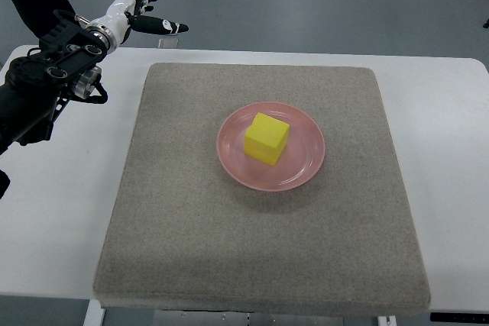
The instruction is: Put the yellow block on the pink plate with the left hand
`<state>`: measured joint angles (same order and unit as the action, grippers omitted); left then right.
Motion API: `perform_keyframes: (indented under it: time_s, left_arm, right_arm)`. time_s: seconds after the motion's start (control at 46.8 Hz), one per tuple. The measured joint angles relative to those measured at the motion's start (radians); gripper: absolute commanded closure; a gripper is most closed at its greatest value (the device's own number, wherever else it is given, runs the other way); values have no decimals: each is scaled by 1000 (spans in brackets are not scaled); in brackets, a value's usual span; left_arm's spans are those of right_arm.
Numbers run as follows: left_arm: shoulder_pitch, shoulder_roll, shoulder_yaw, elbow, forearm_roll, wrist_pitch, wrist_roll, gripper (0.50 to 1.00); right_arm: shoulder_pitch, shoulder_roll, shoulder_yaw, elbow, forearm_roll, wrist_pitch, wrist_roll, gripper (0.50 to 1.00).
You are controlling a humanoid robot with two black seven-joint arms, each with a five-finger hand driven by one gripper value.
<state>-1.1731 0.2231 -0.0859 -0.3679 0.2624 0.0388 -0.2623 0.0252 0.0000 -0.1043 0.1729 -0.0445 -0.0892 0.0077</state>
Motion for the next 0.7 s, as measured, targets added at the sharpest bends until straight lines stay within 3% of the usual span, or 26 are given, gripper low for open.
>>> perform_keyframes:
  time_s: [0.256, 0.577, 0.705]
  left_arm:
    - [56, -10, -52, -1, -172, -27, -2, 508]
    - [129, -3, -261, -4, -174, -236, -23, 508]
    - [145, -5, -296, -2, -172, -258, -35, 508]
  right_arm:
    - [0, 0, 0, 0, 0, 0, 0, 576]
    - [0, 0, 0, 0, 0, 0, 0, 576]
    - [0, 0, 0, 0, 0, 0, 0, 576]
